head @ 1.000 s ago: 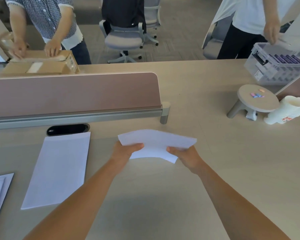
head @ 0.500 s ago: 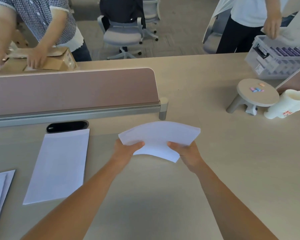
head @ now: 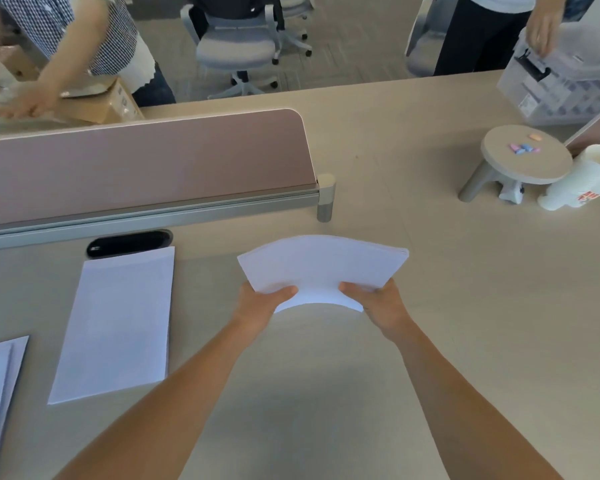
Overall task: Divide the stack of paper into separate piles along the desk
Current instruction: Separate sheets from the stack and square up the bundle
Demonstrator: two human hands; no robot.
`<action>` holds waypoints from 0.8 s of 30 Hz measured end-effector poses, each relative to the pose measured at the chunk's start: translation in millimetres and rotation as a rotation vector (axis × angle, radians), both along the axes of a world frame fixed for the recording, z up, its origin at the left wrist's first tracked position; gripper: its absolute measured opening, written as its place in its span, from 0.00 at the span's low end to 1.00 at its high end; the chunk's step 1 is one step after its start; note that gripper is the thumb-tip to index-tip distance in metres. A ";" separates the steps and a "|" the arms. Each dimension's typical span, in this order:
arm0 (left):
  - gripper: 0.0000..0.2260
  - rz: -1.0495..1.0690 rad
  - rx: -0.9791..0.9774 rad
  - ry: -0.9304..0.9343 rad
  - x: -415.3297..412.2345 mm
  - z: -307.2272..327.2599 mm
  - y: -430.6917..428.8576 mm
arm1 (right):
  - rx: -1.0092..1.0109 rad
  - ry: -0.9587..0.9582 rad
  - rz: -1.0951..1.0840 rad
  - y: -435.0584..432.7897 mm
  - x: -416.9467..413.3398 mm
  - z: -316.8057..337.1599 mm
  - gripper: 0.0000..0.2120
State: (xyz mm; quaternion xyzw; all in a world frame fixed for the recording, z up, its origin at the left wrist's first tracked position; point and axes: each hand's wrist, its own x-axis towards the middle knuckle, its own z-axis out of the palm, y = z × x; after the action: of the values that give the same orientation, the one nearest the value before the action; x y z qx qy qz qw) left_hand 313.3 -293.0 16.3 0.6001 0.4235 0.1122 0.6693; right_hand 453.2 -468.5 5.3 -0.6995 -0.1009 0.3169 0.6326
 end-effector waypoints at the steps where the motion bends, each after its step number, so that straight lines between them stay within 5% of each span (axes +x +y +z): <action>1: 0.25 0.005 0.006 0.023 1.5 0.9 -1.5 | -0.019 -0.008 -0.013 0.7 -0.8 0.3 0.14; 6: 0.12 -0.144 0.140 0.155 1.5 16.0 -1.0 | -0.124 -0.039 -0.049 -3.8 0.9 15.1 0.03; 11: 0.16 -0.391 0.320 0.219 -8.0 56.0 4.2 | -0.342 -0.195 -0.020 -9.5 -9.3 52.9 0.08; 18: 0.05 -0.456 0.111 0.101 -5.2 97.4 -8.4 | -0.323 -0.381 -0.078 -34.2 -20.2 109.5 0.14; 24: 0.08 -0.498 0.013 0.153 22.3 78.8 -27.5 | -0.440 -0.334 -0.080 -50.8 22.2 76.6 0.15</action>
State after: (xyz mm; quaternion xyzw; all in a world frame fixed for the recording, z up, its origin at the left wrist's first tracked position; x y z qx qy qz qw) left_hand 335.6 -320.5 95.1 0.6968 0.3114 -0.0991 0.6385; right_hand 475.4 -519.3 81.8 -0.8660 -0.1050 0.1863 0.4521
